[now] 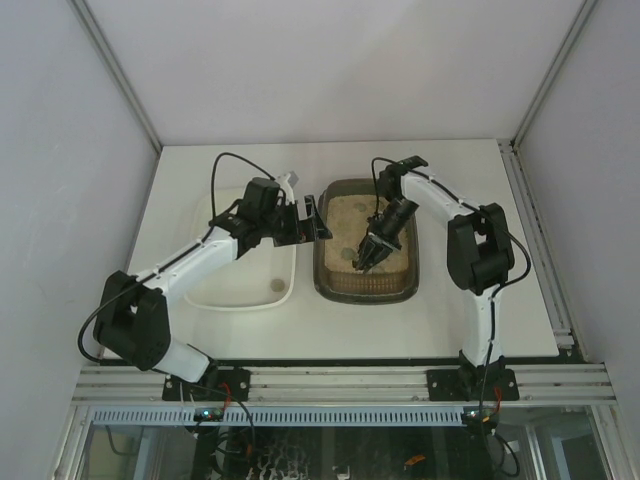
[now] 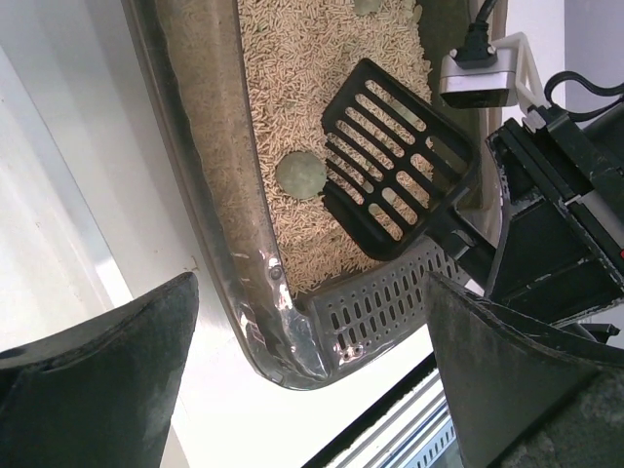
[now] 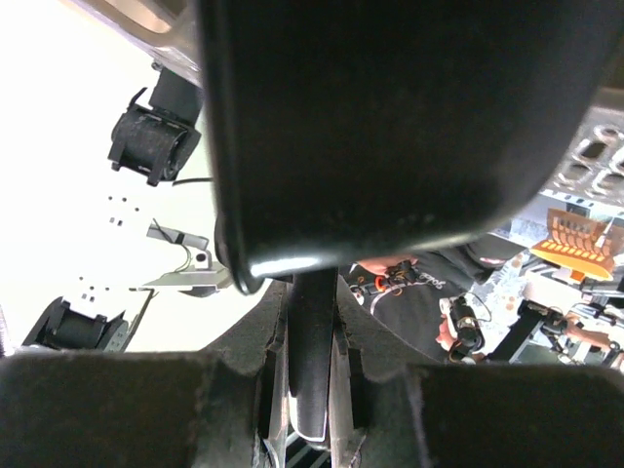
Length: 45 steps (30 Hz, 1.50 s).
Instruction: Clean the litter box
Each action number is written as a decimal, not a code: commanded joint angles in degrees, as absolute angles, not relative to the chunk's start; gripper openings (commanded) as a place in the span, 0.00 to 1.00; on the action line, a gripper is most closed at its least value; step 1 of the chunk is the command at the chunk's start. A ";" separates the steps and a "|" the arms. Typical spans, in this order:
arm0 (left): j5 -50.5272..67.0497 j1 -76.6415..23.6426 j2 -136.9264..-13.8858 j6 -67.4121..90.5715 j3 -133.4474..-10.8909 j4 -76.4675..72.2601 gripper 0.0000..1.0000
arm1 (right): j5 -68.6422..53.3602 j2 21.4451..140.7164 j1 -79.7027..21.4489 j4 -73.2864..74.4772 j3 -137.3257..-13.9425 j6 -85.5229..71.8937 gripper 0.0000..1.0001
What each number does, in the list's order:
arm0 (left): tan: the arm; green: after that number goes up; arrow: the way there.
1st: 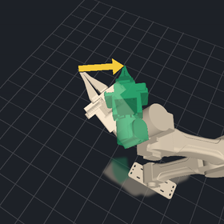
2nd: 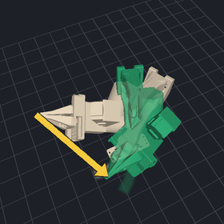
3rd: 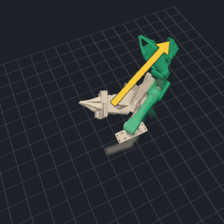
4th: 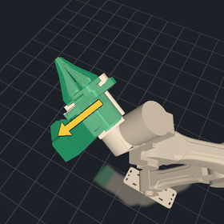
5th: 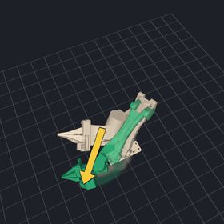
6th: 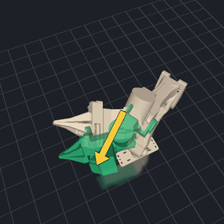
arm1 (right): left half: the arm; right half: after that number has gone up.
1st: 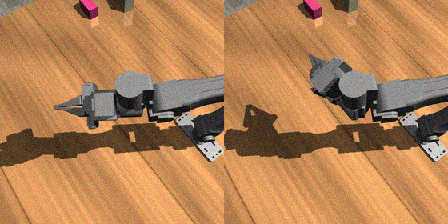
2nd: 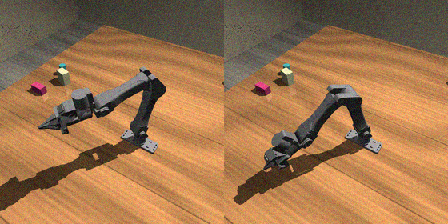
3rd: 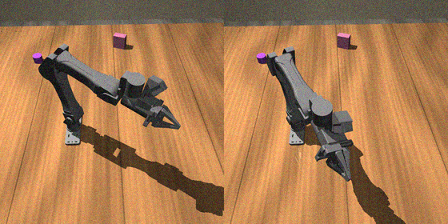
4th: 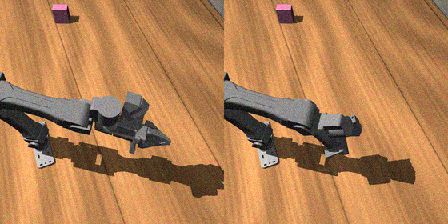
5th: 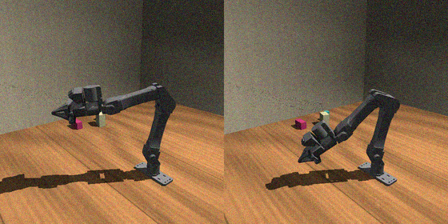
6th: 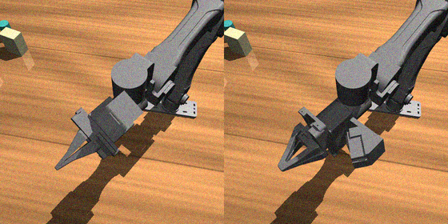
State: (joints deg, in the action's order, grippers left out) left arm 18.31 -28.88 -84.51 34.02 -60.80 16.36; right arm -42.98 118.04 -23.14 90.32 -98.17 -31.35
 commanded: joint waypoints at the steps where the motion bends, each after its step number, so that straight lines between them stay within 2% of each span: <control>1: 19.16 -29.05 -84.52 34.29 -60.16 14.40 1.00 | -49.91 119.75 -23.97 87.09 -101.31 -31.52 0.00; 12: 19.16 -28.96 -84.40 33.48 -60.15 14.61 1.00 | -51.94 118.33 -23.44 74.35 -96.90 -34.54 0.00; 20: 22.21 -26.34 -85.69 31.42 -63.81 19.18 1.00 | -56.15 107.62 -21.45 49.40 -77.44 -41.07 0.00; 32: 21.51 -16.70 -76.46 23.91 -63.13 23.97 1.00 | -56.88 99.52 -21.30 41.46 -68.61 -38.88 0.00; 45: 17.30 -12.93 -70.74 19.11 -57.63 27.38 1.00 | -58.10 91.49 -18.34 33.76 -57.31 -37.84 0.00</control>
State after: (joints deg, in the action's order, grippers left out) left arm 19.68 -13.61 -73.43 22.68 -59.66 26.28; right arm -56.29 97.41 -19.05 39.42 -60.31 -39.40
